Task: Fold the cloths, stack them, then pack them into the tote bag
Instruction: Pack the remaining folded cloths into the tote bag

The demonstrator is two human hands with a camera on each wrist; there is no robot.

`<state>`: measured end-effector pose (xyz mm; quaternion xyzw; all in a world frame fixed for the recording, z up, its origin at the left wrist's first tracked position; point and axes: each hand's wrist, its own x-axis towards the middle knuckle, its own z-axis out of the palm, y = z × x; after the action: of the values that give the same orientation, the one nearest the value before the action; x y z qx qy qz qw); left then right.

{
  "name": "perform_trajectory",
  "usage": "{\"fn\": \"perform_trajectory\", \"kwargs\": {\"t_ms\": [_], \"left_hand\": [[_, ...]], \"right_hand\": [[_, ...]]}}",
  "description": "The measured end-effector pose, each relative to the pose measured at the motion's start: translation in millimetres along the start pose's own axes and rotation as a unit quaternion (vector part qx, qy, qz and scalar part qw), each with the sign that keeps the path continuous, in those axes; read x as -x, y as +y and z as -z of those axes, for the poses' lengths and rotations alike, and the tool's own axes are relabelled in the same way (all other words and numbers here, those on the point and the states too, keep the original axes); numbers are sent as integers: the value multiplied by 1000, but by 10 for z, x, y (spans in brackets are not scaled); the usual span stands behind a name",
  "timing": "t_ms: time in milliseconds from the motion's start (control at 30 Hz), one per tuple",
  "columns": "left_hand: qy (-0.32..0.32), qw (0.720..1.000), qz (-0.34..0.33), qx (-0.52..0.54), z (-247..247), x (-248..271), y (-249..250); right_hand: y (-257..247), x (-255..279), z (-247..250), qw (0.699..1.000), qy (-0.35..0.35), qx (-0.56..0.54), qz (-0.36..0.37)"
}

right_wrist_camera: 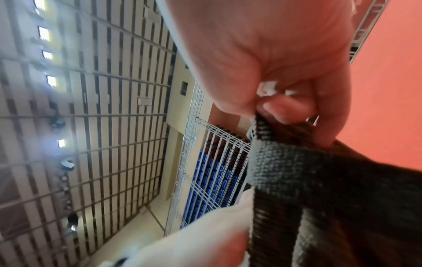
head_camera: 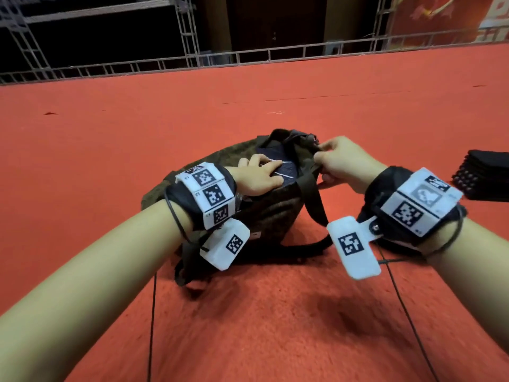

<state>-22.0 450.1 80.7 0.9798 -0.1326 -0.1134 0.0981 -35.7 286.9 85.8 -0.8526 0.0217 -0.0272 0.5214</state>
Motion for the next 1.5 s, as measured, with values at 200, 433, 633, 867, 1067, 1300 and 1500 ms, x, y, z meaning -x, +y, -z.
{"fn": "perform_trajectory", "kwargs": {"t_ms": [200, 433, 633, 867, 1067, 1300, 1500], "left_hand": [[-18, 995, -65, 71, 4, 44, 3], [186, 928, -6, 323, 186, 446, -769], [191, 910, 342, 137, -209, 603, -1554], [212, 938, 238, 138, -160, 506, -1730], [333, 903, 146, 230, 25, 473, -1537], [274, 923, 132, 235, -158, 426, -1450], [286, 920, 197, 180, -195, 515, -1198]], "right_hand": [[4, 53, -183, 995, 60, 73, 20], [200, -63, -476, 998, 54, -13, -28], [316, -119, -621, 974, 92, -204, -41], [361, -200, -515, 979, 151, -131, 47], [191, -334, -181, 976, 158, -115, 93], [294, -324, -143, 992, 117, -24, 36], [301, -205, -272, 997, 61, 41, 7]]}}
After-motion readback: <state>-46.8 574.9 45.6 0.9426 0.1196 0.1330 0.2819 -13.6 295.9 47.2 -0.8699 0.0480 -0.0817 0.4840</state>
